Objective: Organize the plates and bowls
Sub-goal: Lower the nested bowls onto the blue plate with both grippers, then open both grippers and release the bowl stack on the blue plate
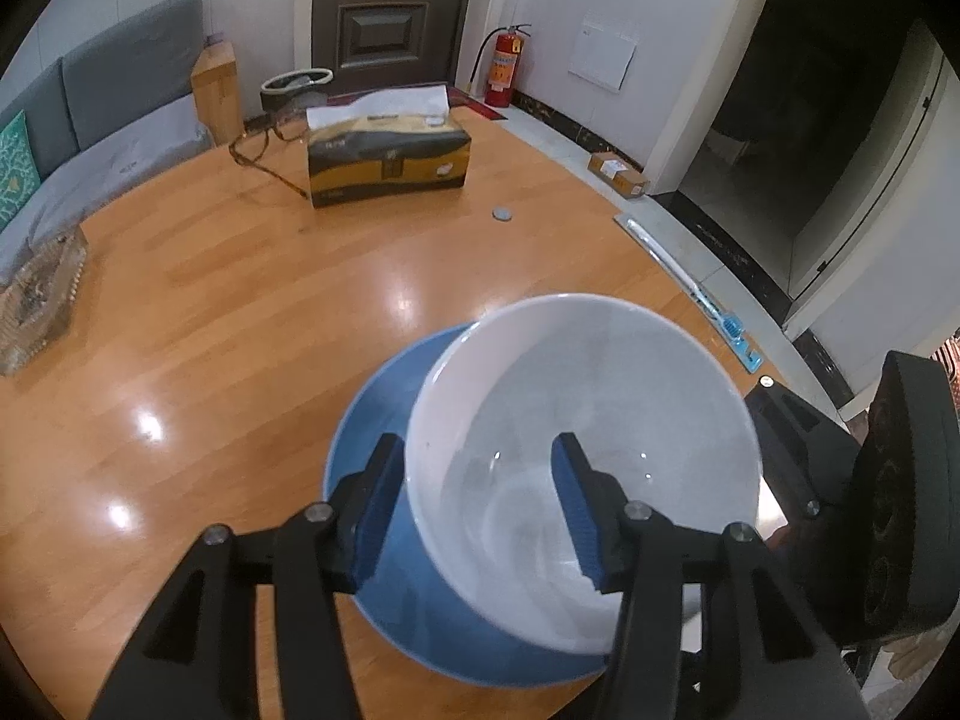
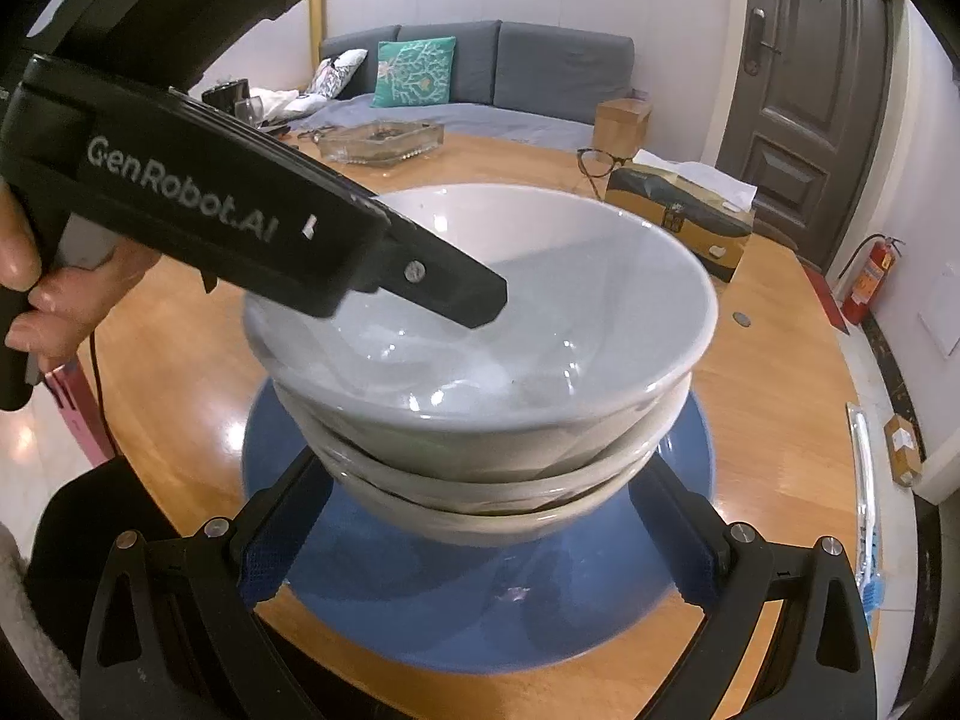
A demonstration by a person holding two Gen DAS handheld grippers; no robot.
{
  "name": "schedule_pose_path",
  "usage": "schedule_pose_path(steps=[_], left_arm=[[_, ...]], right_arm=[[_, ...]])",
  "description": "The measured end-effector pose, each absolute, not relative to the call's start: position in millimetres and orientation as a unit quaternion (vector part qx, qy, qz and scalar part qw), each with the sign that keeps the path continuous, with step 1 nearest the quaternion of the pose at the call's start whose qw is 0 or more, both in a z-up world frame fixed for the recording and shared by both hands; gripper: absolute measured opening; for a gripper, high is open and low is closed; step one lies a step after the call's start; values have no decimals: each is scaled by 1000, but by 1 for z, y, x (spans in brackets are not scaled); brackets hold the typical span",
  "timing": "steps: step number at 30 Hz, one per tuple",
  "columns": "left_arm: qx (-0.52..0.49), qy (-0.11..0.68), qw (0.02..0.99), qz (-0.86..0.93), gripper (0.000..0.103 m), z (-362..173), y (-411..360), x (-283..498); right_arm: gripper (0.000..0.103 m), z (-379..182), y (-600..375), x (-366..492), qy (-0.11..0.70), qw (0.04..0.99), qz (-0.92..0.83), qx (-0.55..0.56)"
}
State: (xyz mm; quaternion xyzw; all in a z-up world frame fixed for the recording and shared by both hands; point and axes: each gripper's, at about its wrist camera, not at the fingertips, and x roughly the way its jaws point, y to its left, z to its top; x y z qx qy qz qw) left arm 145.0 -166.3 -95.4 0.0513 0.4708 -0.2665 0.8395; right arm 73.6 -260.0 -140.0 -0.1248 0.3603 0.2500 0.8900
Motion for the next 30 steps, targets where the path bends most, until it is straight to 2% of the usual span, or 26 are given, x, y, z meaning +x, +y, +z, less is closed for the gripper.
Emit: schedule_pose_path(steps=[12, 16, 20, 26, 30], left_arm=[[44, 459, 850, -254, 57, -73, -149, 122], [41, 458, 853, -248, 63, -68, -143, 113], [41, 452, 859, -236, 76, -64, -135, 104], [27, 434, 879, -197, 86, -55, -114, 90], [30, 412, 897, -157, 88, -48, -101, 78]], right_arm=[[97, -114, -266, 52, 342, 903, 227, -129], [97, -107, -270, 43, 340, 906, 214, -136], [97, -95, -276, 31, 328, 913, 195, -144], [98, -68, -290, 21, 296, 929, 172, -137], [98, -51, -293, 20, 274, 938, 165, -132]])
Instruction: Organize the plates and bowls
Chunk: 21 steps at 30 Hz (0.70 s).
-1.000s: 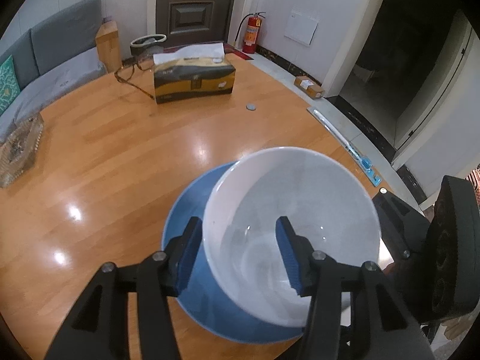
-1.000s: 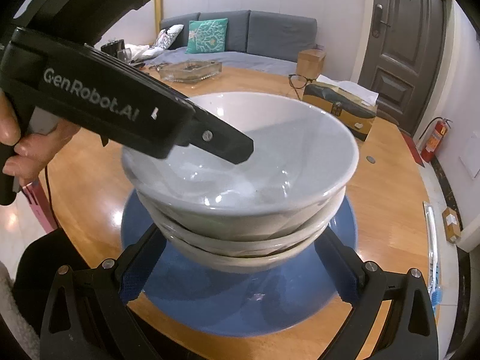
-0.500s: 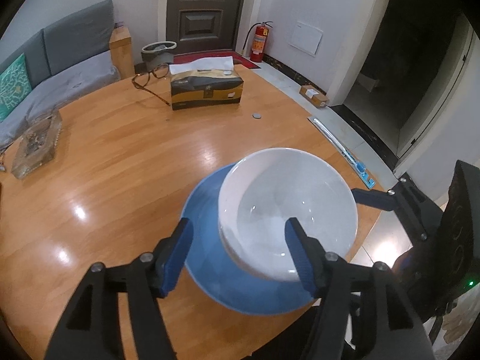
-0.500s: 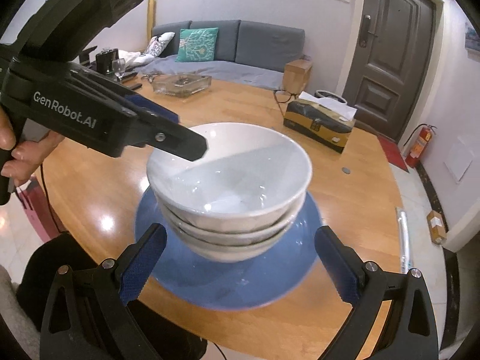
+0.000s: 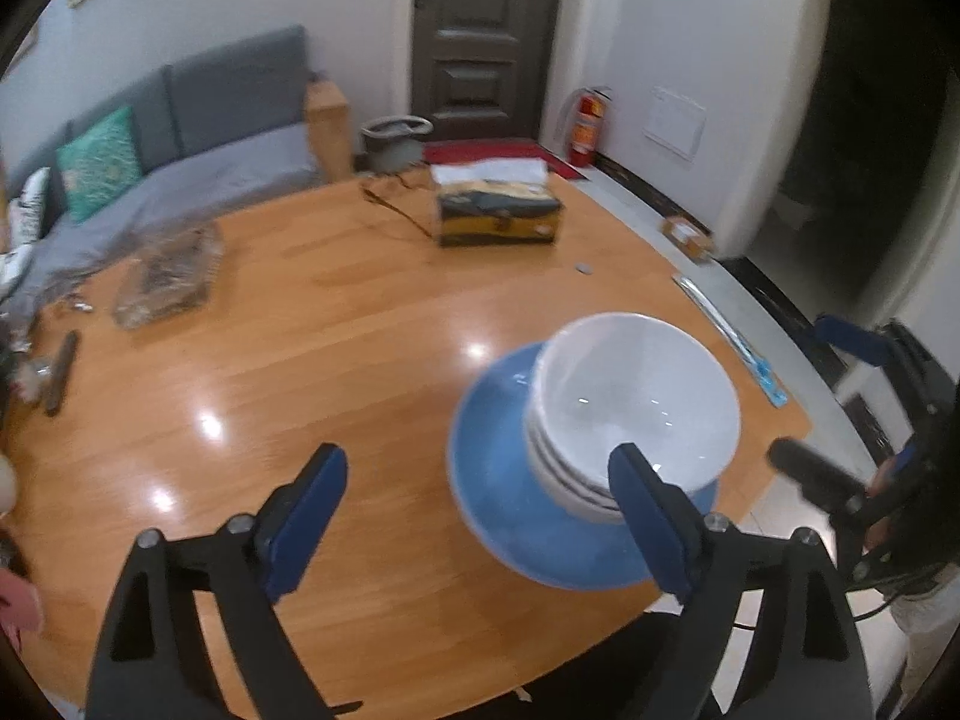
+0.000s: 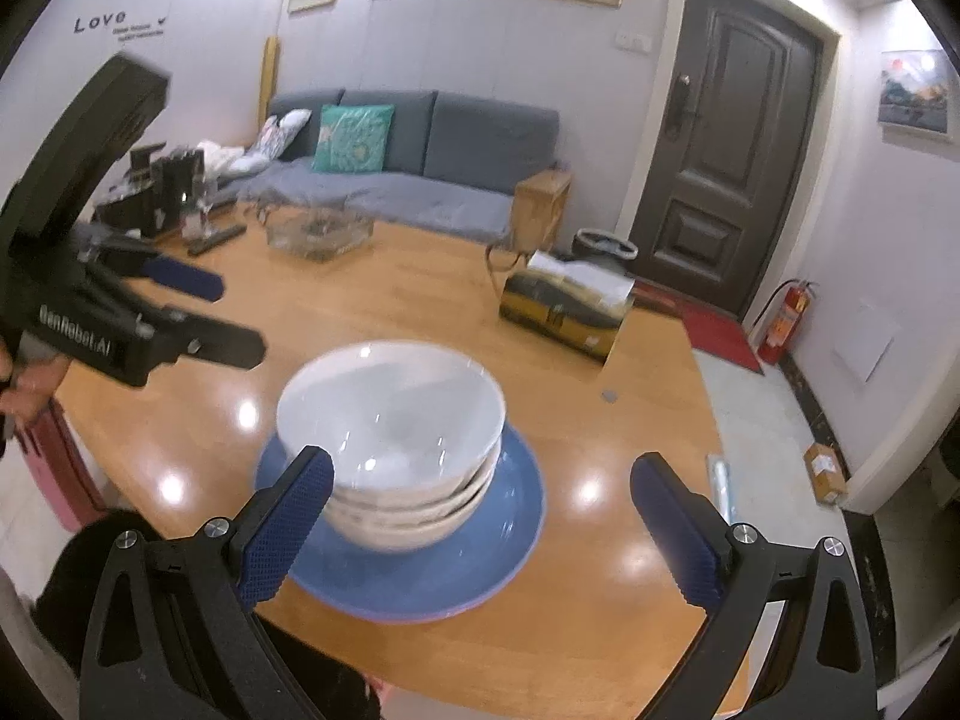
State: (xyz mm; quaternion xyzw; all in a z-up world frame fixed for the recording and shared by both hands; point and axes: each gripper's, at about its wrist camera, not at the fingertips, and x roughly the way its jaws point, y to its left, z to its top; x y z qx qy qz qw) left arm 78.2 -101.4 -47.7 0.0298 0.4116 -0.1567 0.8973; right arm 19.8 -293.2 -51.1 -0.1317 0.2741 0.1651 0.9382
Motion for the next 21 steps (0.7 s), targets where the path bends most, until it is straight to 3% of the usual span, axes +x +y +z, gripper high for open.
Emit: schedule_pose_path(steps=[15, 21], left_arm=[[-24, 347, 937, -32, 91, -22, -51, 47], [-22, 289, 957, 12, 98, -2, -41, 29]], right_arm=[[102, -12, -270, 34, 212, 954, 187, -104], [102, 0, -259, 37, 187, 957, 198, -96]])
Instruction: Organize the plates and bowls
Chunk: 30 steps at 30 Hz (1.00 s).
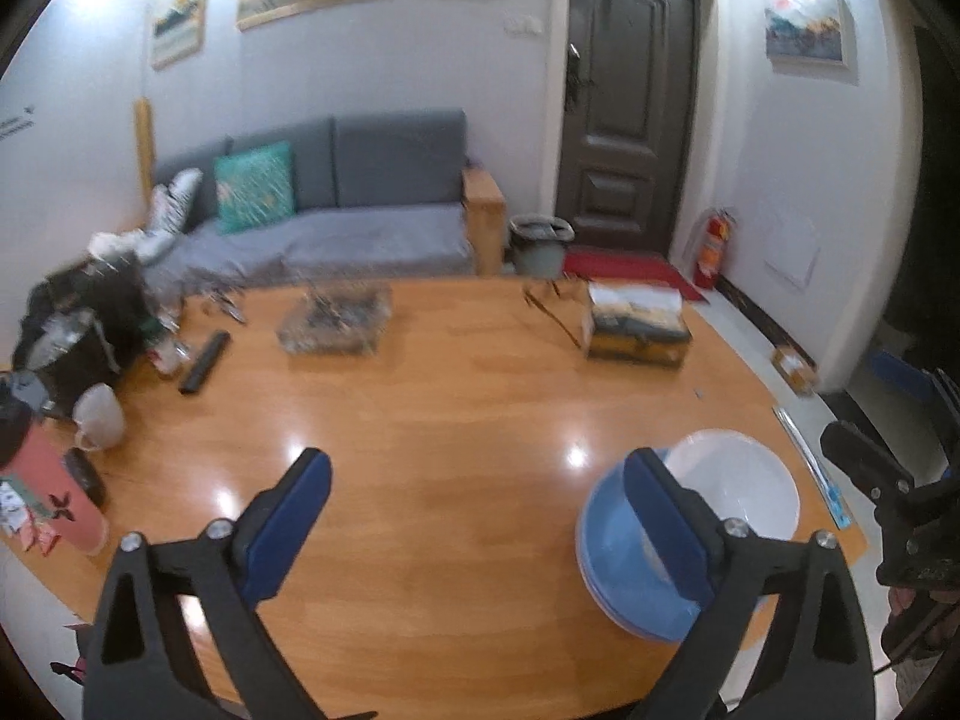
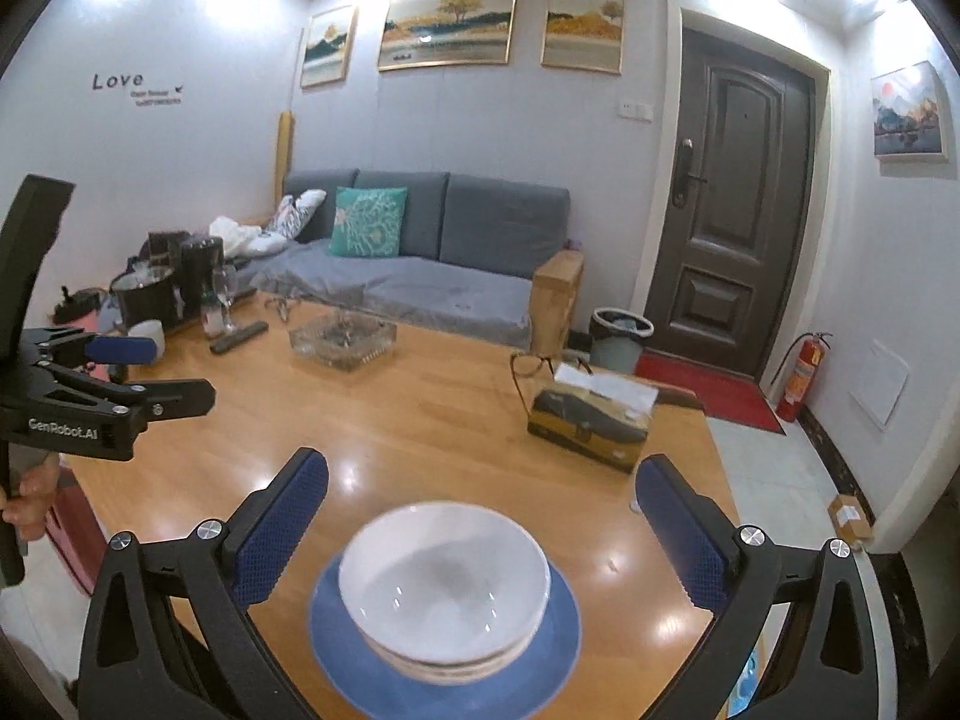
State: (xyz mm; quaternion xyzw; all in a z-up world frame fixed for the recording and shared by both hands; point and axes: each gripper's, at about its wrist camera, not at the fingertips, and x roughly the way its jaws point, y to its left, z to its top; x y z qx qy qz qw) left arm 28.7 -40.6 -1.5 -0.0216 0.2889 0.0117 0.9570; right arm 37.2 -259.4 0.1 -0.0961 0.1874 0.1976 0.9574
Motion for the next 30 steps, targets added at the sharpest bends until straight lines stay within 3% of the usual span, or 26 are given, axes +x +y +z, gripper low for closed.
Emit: schedule_pose_path(steps=[6, 13, 30], left_arm=[[-13, 218, 974, 55, 102, 21, -34, 8], [-13, 194, 978, 75, 102, 27, -26, -2], [-16, 196, 977, 83, 102, 24, -21, -2]], right_arm=[[102, 13, -252, 26, 133, 966, 201, -88], [102, 24, -253, 13, 90, 973, 202, -71], [102, 23, -248, 11, 104, 971, 205, -72]])
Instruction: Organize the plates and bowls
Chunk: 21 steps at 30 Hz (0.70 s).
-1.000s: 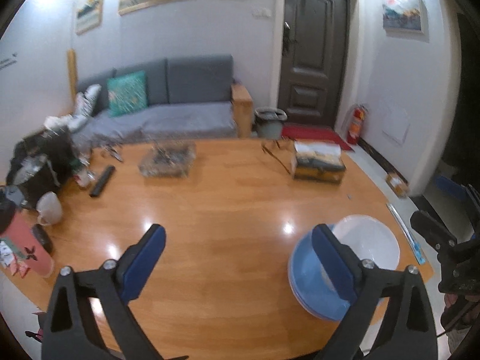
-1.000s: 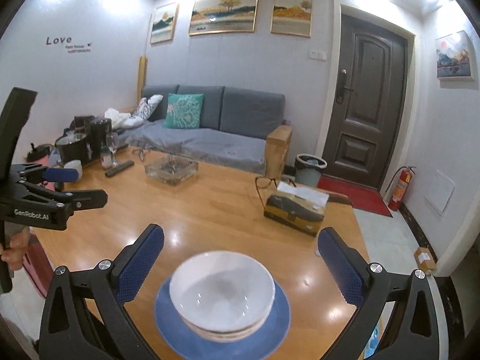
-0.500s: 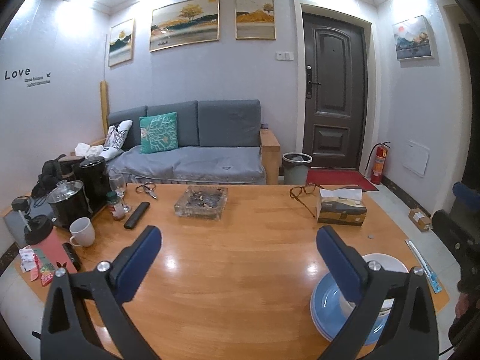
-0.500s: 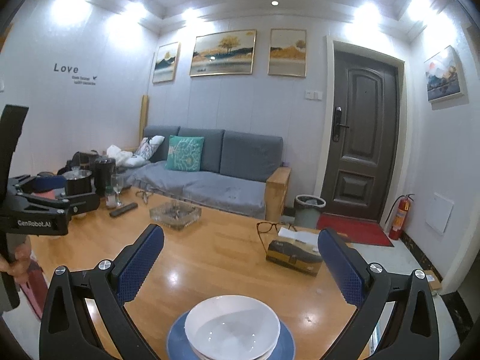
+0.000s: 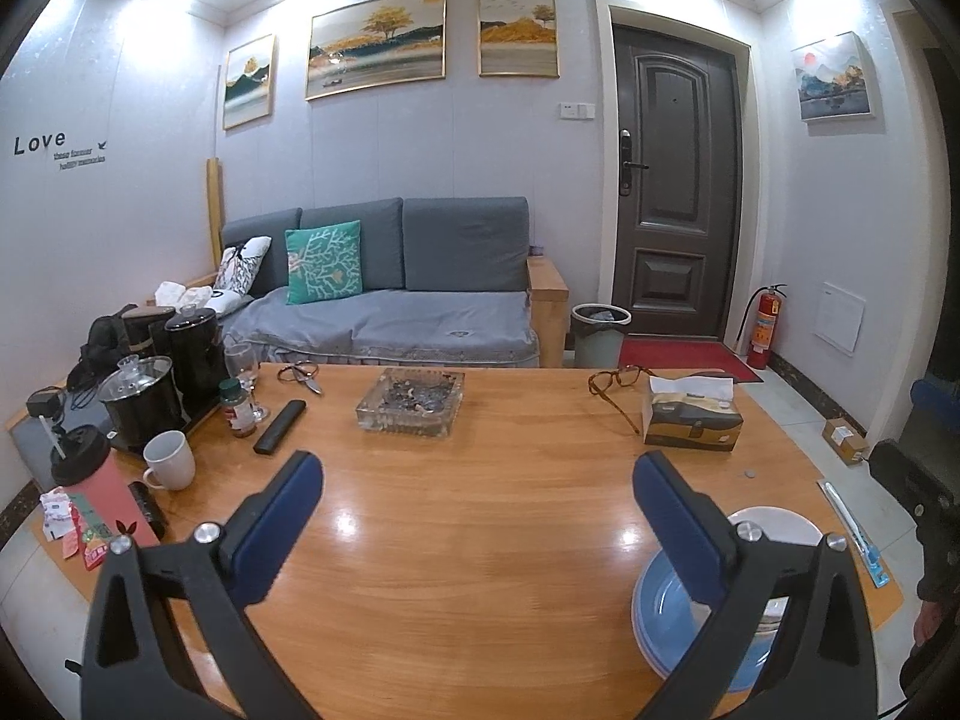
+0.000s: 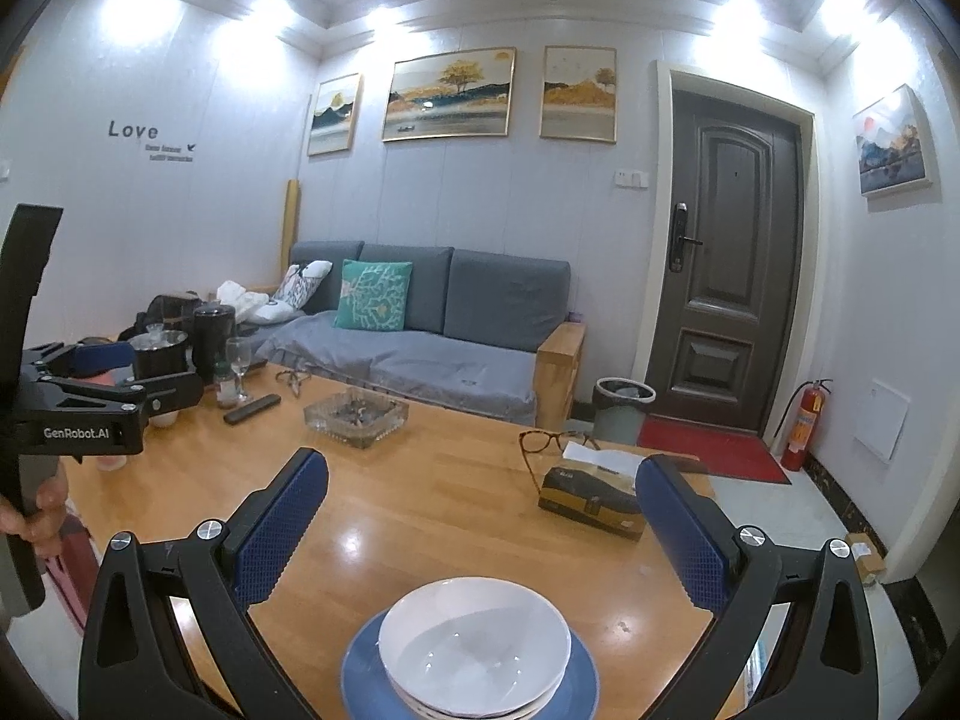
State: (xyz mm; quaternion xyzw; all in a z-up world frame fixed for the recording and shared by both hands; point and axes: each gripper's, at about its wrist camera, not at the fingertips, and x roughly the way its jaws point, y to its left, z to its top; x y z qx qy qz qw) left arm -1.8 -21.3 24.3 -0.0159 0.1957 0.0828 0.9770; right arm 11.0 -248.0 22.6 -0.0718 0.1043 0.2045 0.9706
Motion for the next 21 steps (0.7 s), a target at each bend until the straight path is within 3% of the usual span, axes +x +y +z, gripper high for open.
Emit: schedule_pose_path(steps=[21], left_arm=[[-17, 198, 977, 79, 102, 21, -19, -1]], right_arm=[[102, 19, -248, 12, 113, 970, 204, -72]])
